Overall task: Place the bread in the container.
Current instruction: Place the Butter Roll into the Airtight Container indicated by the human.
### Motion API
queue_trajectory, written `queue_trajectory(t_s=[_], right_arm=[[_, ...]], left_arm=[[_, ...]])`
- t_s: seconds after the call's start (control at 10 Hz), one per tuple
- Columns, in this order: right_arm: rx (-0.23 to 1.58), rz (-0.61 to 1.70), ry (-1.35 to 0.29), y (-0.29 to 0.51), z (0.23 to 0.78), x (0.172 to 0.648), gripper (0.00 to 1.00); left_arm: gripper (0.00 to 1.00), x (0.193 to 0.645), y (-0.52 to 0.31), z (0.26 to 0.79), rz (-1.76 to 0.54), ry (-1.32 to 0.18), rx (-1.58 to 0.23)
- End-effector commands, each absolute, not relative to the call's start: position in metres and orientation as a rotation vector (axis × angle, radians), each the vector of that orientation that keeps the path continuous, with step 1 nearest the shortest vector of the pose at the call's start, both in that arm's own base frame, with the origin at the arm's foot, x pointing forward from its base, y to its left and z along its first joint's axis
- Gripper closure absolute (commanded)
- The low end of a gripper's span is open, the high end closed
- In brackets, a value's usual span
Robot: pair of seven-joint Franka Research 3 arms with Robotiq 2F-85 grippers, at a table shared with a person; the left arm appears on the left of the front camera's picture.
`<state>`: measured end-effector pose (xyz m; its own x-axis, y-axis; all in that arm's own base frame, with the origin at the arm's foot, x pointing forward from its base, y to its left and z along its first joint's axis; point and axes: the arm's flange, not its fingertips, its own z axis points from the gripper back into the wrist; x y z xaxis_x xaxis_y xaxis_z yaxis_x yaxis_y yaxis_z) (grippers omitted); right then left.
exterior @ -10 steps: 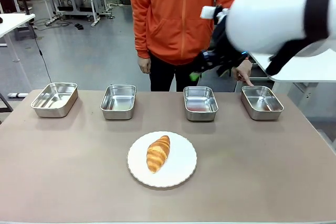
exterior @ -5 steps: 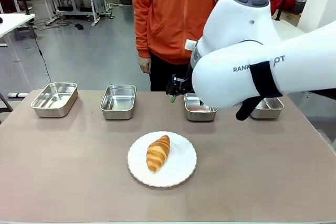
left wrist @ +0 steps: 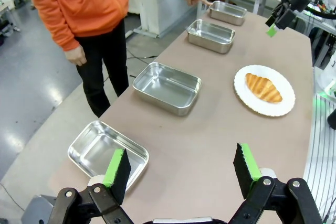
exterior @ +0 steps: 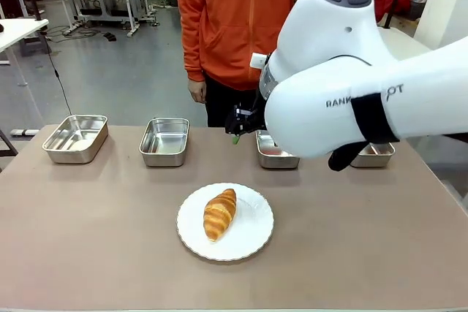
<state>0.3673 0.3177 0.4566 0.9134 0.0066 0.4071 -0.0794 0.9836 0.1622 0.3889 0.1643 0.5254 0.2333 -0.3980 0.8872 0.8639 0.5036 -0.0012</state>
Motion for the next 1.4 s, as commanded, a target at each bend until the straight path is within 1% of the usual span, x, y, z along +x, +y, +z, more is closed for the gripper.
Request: queue_trajectory(t_s=[0.0, 0.3, 0.6, 1.0, 1.3], right_arm=[[0.072, -0.083, -0.42, 0.37, 0.44, 0.36, 0.0], [0.02, -0.242, -0.357, 0.422, 0.412, 0.354, 0.0], [0.022, -0.301, -0.309, 0.45, 0.376, 0.36, 0.0], [0.028, -0.339, -0.272, 0.46, 0.342, 0.367, 0.0], [0.02, -0.357, -0.239, 0.45, 0.336, 0.362, 0.0]], left_arm=[[0.0, 0.388, 0.164, 0.527, -0.944, -1.003, -0.575], [0.0, 0.388, 0.164, 0.527, -0.944, -1.003, -0.575], [0.0, 0.388, 0.164, 0.527, -0.944, -1.003, -0.575], [0.0, 0.388, 0.164, 0.527, -0.944, -1.003, -0.575], [0.0, 0.388, 0.164, 0.527, -0.944, -1.003, -0.575]])
